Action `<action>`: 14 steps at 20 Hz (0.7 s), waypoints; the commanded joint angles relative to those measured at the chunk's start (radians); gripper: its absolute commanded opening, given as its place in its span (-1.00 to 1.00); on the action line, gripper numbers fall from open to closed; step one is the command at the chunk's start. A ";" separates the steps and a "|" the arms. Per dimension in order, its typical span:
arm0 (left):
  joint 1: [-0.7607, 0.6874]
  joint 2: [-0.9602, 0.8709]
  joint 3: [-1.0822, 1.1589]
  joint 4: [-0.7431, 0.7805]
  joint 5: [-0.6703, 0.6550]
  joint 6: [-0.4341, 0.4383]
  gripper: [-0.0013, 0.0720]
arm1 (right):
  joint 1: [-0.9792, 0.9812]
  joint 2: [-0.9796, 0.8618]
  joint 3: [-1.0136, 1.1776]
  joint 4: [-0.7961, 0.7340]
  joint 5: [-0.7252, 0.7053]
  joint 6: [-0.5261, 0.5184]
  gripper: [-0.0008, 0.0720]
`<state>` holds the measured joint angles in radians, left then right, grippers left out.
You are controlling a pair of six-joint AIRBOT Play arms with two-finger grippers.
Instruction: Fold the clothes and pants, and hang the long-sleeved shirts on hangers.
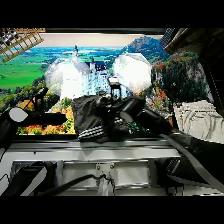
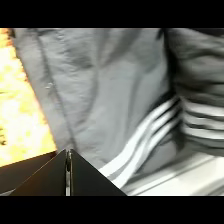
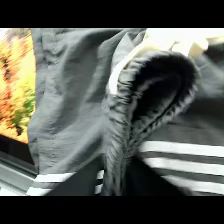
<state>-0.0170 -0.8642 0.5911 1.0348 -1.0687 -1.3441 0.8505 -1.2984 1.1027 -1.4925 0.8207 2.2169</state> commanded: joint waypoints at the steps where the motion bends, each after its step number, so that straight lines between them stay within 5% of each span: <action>1: 0.006 0.011 -0.037 0.057 0.036 -0.048 -0.95 | 0.097 -0.077 0.034 0.048 -0.071 -0.088 0.02; 4: 0.006 0.012 -0.037 0.048 0.045 -0.048 -0.95 | 0.131 -0.055 0.071 0.065 0.024 -0.159 0.03; 8: 0.006 0.012 -0.037 0.034 0.044 -0.048 -0.95 | 0.076 0.025 0.077 -0.169 0.210 -0.168 0.02; 11: 0.006 0.012 -0.037 0.031 0.044 -0.048 -0.95 | -0.090 0.063 0.051 -0.283 0.255 -0.166 -0.01; 14: 0.005 0.012 -0.037 0.026 0.042 -0.048 -0.95 | -0.343 0.061 -0.008 -0.181 0.224 -0.199 -0.01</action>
<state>-0.0120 -0.8528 0.5549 1.0660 -1.0252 -1.3922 0.6884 -1.2484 1.1332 -1.6981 1.0359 2.0487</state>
